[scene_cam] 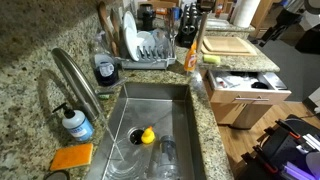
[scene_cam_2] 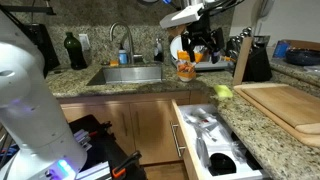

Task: Get the sponge on the countertop and place it in the open drawer of the cabinet

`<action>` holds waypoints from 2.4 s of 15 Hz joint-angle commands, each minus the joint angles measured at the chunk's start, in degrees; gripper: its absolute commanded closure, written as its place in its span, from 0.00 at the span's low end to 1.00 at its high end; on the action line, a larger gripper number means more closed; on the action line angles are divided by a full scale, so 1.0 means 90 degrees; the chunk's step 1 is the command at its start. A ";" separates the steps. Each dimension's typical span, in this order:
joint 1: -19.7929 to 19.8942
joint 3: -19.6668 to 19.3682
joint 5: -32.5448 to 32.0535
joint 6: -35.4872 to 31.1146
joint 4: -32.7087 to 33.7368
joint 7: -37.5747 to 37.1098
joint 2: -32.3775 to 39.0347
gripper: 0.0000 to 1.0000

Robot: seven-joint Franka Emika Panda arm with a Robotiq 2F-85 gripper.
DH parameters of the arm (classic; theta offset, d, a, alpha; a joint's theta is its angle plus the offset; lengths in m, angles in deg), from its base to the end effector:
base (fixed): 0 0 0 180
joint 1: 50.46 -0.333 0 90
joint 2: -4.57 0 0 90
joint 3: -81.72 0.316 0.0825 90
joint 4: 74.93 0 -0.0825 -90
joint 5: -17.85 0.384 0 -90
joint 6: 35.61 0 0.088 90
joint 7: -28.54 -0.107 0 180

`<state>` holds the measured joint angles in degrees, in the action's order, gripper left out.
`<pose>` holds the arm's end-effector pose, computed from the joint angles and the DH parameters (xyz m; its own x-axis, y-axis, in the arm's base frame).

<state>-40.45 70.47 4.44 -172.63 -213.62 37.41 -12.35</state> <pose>0.4371 -0.1748 0.4446 0.9733 -0.0429 0.2255 -0.0844 -0.9804 0.1779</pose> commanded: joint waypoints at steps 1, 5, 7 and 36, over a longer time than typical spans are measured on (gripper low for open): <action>0.0039 0.0038 0.0021 0.0013 0.0010 0.0016 0.0002 0.00; -0.0595 -0.0077 0.1033 0.0081 0.0823 0.1705 0.1386 0.00; -0.0679 0.0152 0.0931 0.0354 0.1485 0.1964 0.2083 0.00; 0.0642 0.1047 0.1925 0.0018 0.3402 0.4955 0.4376 0.00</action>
<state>-37.98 77.78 20.08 -178.16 -189.38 72.45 22.38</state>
